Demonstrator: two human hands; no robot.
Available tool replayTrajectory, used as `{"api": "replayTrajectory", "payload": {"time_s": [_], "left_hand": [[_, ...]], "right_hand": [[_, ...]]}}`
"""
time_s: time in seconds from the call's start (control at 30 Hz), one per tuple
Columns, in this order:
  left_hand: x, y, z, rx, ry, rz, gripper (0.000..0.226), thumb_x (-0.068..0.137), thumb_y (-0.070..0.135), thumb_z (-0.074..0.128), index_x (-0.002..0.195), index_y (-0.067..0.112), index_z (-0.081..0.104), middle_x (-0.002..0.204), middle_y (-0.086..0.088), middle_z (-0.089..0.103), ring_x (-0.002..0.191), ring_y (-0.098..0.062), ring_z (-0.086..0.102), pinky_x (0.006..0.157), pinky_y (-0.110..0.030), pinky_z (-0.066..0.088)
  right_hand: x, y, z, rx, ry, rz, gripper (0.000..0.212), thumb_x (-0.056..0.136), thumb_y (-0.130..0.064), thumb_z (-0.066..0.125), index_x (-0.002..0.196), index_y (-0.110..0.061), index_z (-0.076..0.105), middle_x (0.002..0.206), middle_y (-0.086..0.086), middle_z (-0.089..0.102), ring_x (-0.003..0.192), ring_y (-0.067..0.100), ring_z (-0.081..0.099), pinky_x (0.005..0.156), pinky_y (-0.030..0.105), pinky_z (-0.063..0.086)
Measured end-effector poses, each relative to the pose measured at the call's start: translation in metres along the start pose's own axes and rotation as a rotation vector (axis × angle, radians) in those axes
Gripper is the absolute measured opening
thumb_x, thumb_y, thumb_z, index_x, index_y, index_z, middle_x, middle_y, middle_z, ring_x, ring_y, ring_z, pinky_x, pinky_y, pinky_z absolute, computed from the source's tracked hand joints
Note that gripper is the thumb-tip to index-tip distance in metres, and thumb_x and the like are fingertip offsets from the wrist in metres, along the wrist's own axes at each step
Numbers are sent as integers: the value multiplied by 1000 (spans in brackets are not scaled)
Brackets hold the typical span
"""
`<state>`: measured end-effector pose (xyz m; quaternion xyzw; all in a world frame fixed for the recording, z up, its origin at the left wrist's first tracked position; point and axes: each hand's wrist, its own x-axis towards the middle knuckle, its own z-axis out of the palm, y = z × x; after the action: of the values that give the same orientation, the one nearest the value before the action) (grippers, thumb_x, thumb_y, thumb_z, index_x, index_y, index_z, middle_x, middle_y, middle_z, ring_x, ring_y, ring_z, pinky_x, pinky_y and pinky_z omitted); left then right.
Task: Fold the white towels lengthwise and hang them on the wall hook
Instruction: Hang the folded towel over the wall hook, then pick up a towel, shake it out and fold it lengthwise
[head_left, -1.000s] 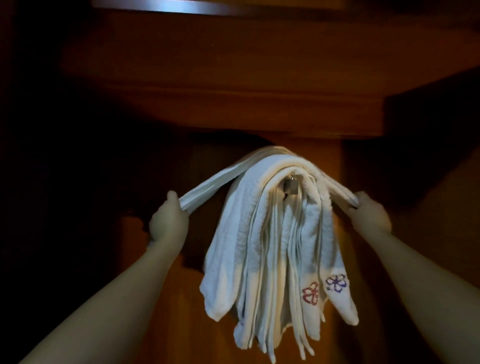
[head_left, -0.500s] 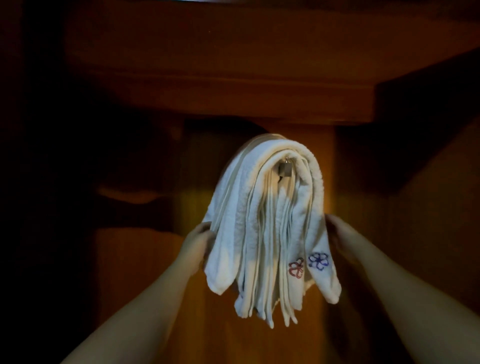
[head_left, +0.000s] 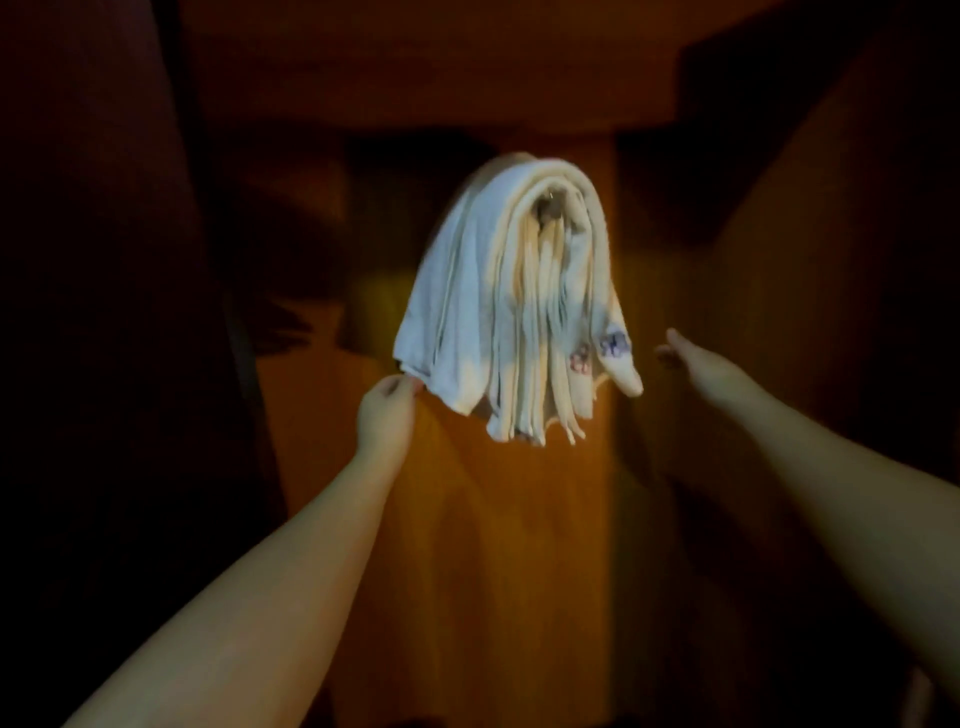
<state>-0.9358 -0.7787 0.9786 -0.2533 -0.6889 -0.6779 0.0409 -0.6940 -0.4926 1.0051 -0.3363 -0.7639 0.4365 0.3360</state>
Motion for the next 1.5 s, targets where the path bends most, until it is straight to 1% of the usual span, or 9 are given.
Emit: {"api": "replayTrajectory", "payload": {"time_s": [0.17, 0.33, 0.43, 0.57, 0.63, 0.83, 1.03, 1.2, 1.5], "left_hand": [[-85, -21, 0, 274, -284, 39, 21, 98, 22, 54, 115, 20, 68, 101, -1, 67, 69, -12, 57, 58, -26, 39], [-174, -51, 17, 493, -636, 23, 37, 99, 24, 52, 136, 21, 57, 132, 1, 60, 107, -16, 60, 87, -31, 46], [-229, -78, 37, 573, -827, -13, 39, 100, 28, 50, 139, 26, 52, 122, 4, 62, 100, -17, 63, 91, -38, 53], [-301, -115, 81, 590, -1002, -8, 38, 102, 33, 50, 140, 27, 50, 121, 3, 63, 84, -10, 62, 65, -26, 48], [-335, -132, 107, 595, -1094, 13, 38, 102, 31, 50, 140, 25, 50, 127, -1, 60, 83, -11, 62, 63, -24, 47], [-441, -167, 195, 679, -1429, 96, 43, 103, 30, 49, 144, 17, 49, 141, -6, 53, 124, -26, 54, 97, -40, 46], [-544, -213, 276, 765, -1565, 80, 37, 102, 30, 49, 138, 19, 53, 142, -3, 51, 121, -26, 55, 91, -33, 46], [-614, -253, 333, 915, -1654, -4, 39, 101, 32, 49, 139, 21, 52, 144, -4, 52, 124, -30, 54, 100, -43, 49], [-710, -308, 441, 948, -1763, 6, 37, 100, 26, 48, 135, 18, 55, 140, -2, 55, 112, -27, 58, 82, -31, 43]], "right_hand": [[-115, 41, 14, -346, 17, -7, 64, 102, -64, 31, 141, -19, 55, 145, 5, 55, 128, 26, 53, 100, 42, 39], [-216, 111, 17, -606, -94, 18, 56, 101, -62, 36, 125, -20, 63, 119, 2, 67, 93, 16, 57, 79, 34, 44], [-271, 159, 11, -686, -147, 96, 54, 101, -60, 41, 124, -18, 64, 119, 2, 67, 95, 15, 58, 80, 33, 46], [-334, 219, -7, -774, -197, 234, 50, 99, -57, 46, 126, -19, 64, 124, 3, 64, 111, 22, 61, 87, 34, 47], [-362, 249, -18, -797, -194, 310, 47, 99, -55, 48, 124, -19, 64, 123, 4, 65, 113, 23, 60, 88, 34, 47], [-445, 353, -59, -785, -184, 569, 53, 100, -57, 46, 138, -22, 57, 143, 2, 58, 125, 27, 57, 102, 41, 48], [-504, 463, -105, -666, -215, 818, 49, 101, -51, 47, 140, -22, 55, 146, 1, 53, 129, 25, 53, 100, 41, 48], [-528, 547, -139, -584, -229, 952, 49, 100, -47, 51, 141, -19, 54, 143, 4, 56, 124, 27, 56, 96, 40, 50], [-547, 681, -198, -488, -176, 1109, 54, 99, -41, 51, 148, -18, 47, 149, 5, 51, 130, 29, 53, 102, 43, 48]]}}
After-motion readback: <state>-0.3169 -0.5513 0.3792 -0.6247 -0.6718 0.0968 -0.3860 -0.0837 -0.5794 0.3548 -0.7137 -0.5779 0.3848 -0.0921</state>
